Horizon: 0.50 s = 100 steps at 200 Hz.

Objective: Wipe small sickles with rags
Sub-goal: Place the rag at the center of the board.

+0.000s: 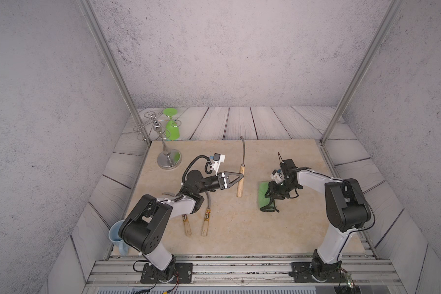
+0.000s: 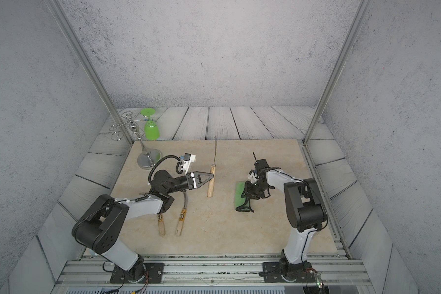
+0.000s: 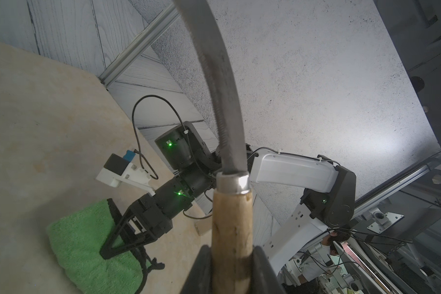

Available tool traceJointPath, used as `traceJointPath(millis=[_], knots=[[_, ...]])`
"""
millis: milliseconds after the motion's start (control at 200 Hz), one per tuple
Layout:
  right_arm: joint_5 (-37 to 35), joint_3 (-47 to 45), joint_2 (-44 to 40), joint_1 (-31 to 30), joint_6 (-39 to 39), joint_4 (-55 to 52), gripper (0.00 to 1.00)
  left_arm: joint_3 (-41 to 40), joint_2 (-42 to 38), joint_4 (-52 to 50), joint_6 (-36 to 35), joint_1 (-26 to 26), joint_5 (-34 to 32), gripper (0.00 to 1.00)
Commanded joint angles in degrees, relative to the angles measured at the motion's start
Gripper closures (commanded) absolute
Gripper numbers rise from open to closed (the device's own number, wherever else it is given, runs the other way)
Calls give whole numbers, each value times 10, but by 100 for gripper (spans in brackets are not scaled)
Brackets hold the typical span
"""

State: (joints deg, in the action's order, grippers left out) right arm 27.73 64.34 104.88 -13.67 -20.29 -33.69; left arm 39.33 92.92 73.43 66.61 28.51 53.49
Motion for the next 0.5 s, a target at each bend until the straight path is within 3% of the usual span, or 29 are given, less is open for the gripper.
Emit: traceJointPath(millis=[0, 280, 495], knots=[[-34, 7, 20, 2, 9, -15, 57, 0, -11, 24, -6, -1, 9, 100], [-56, 5, -21, 1, 11, -34, 37, 2, -4, 23, -5, -1, 8, 100], [-70, 8, -88, 2, 12, -66, 33, 7, 5, 24, -2, -1, 9, 100]])
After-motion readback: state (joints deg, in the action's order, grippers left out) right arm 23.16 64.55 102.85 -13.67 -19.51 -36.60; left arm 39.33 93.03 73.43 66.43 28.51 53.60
